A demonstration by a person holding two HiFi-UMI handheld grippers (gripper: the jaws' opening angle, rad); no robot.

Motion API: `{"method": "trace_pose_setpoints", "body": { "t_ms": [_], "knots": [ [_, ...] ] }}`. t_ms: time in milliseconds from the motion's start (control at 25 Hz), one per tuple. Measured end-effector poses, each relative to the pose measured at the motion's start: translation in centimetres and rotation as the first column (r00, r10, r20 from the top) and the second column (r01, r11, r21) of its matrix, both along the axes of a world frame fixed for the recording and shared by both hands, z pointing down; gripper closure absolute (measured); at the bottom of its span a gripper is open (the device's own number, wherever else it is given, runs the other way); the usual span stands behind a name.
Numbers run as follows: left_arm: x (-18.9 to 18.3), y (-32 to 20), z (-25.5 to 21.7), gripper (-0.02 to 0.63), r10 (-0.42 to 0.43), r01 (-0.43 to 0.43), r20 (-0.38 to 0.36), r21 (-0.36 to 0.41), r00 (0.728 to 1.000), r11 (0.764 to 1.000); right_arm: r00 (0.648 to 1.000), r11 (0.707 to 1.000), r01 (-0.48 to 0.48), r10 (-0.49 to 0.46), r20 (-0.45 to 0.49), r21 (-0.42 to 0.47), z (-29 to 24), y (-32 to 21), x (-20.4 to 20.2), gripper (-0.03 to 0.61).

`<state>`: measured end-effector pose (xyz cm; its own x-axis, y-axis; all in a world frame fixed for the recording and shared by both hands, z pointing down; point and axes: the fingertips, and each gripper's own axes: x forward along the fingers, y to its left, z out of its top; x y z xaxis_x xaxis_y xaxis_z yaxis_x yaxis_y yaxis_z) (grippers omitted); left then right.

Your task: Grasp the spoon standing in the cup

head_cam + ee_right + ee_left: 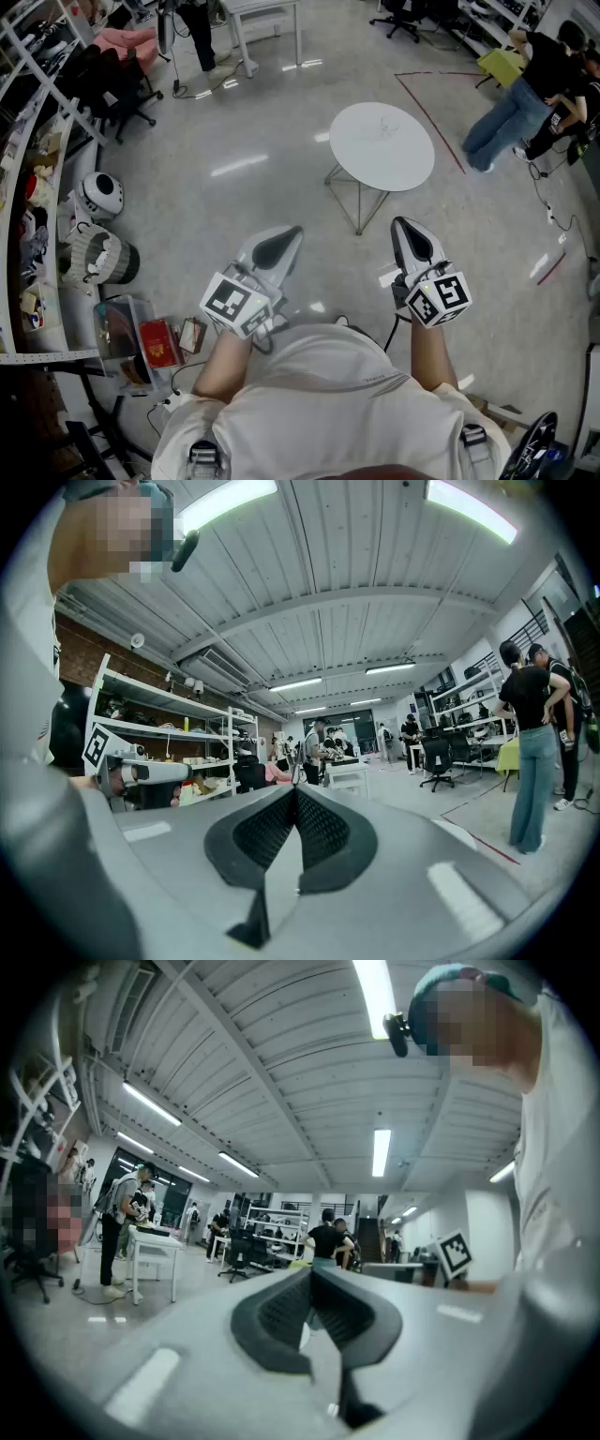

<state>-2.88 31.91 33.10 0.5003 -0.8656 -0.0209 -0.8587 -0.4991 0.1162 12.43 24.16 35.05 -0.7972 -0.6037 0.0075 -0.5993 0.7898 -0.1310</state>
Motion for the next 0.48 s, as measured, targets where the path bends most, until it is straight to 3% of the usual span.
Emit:
{"method": "trace_pose_setpoints", "body": {
  "t_ms": [480],
  "knots": [
    [-0.6,0.0,0.3,0.614,-0.003,0.003,0.001,-0.019,1.0,1.0,1.0,1.0,-0.007,0.007,-0.009,-0.028,0.8,-0.2,-1.0,0.574]
  ]
}}
